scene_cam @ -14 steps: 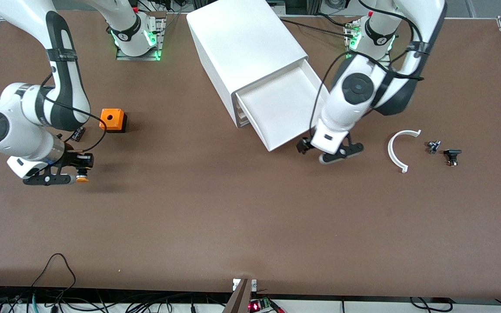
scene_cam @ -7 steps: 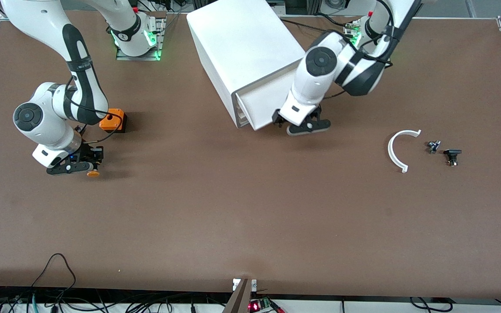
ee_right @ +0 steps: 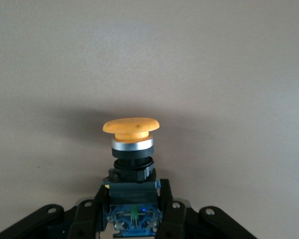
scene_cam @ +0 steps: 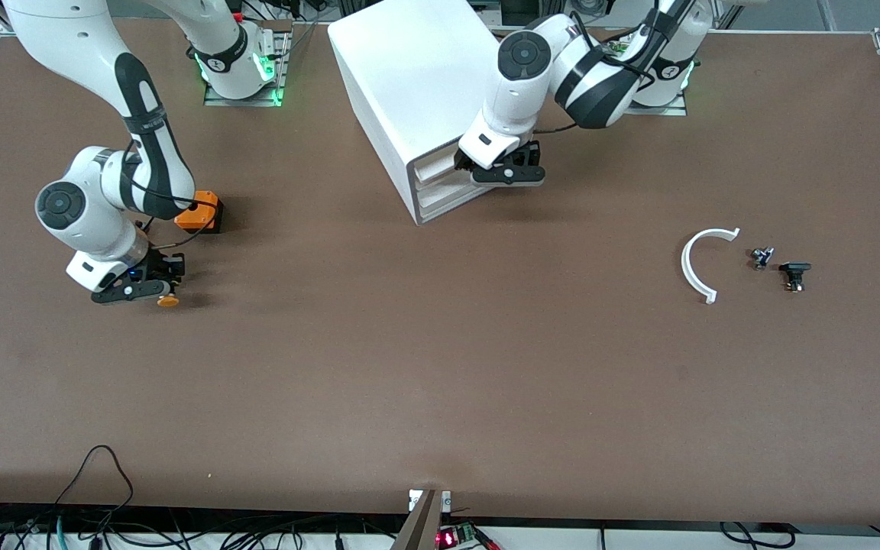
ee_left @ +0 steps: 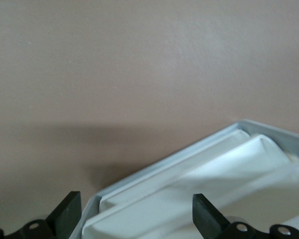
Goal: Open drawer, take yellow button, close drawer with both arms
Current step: 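Push the drawer shut with the left gripper while the right gripper carries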
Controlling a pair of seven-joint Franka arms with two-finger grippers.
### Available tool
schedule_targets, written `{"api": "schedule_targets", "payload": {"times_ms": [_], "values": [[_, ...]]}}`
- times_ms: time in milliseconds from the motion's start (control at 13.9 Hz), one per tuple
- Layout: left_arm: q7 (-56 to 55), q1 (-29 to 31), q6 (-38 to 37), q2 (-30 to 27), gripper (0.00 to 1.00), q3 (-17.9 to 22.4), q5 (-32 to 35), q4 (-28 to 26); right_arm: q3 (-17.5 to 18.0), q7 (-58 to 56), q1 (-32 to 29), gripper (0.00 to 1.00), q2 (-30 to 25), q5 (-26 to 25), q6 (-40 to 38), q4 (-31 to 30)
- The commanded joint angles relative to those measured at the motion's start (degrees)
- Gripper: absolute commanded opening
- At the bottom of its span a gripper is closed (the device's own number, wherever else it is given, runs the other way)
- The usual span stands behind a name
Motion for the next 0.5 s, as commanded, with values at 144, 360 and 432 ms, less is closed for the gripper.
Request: {"api": "schedule_targets", "payload": {"times_ms": [144, 360, 432], "values": [[0.46, 0.80, 0.85, -1.95, 1.00, -1.53, 0.84, -2.44, 2.16, -0.05, -2.16, 1.00, -0.49, 0.78, 0.81, -0.21], [0.72, 6.32, 3.39, -2.30, 1.00, 1.71, 1.46, -1.65, 3.03, 5.82, -2.16, 1.00, -3.74, 0.78, -5.14, 2.42], [0.64, 6.86, 5.32, -2.47, 1.00, 4.77, 1.46, -1.30, 3.56, 7.84, -2.16, 1.00, -4.97, 0.69, -9.00, 4.52]]}}
